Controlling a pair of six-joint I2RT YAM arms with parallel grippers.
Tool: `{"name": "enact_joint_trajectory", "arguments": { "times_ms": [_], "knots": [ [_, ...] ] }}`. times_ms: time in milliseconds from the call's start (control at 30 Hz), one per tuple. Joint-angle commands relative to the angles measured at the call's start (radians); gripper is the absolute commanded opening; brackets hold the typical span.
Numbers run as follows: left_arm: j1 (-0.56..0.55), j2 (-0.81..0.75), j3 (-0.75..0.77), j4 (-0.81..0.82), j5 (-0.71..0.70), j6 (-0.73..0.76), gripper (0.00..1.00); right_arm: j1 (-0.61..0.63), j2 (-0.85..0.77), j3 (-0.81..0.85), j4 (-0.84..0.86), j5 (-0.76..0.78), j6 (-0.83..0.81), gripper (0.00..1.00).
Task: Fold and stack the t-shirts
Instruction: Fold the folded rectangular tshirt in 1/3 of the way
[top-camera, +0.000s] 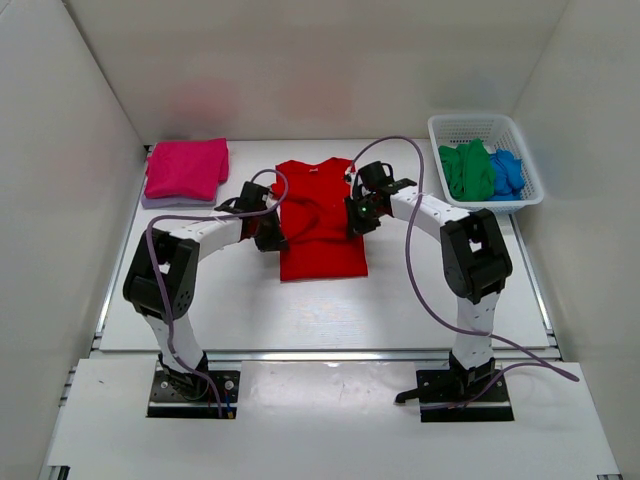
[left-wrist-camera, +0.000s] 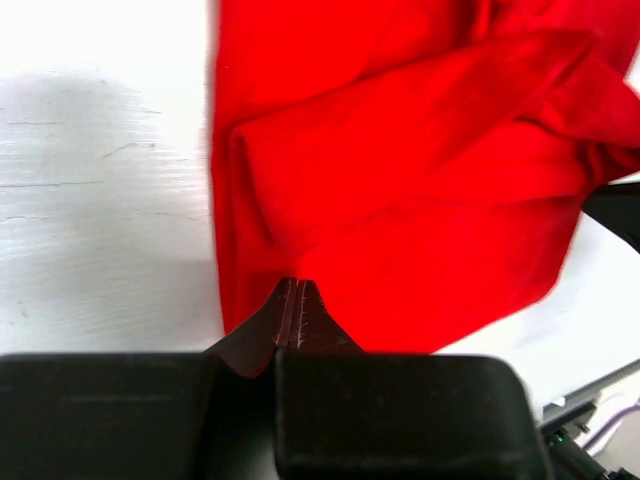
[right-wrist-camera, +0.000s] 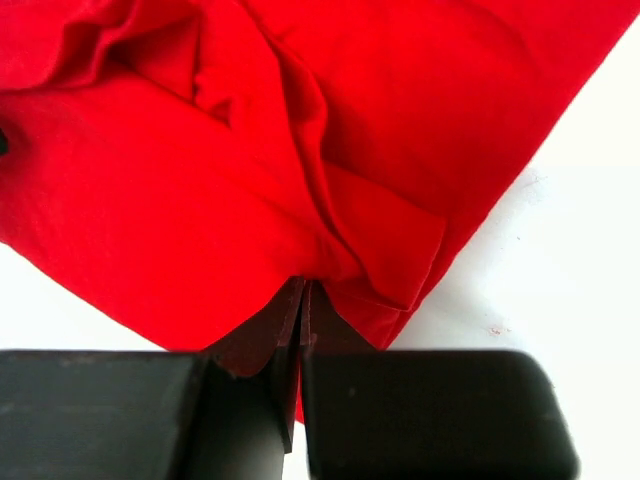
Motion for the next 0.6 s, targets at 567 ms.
{"name": "enact_joint_trajectory", "arguments": {
  "times_ms": [567],
  "knots": [
    [0.029,0.097,0.184,0.179,-0.156,-0.045,0.00,-0.049,-0.008,0.027,0.124,0.051,0.045,0.22]
  ]
}}
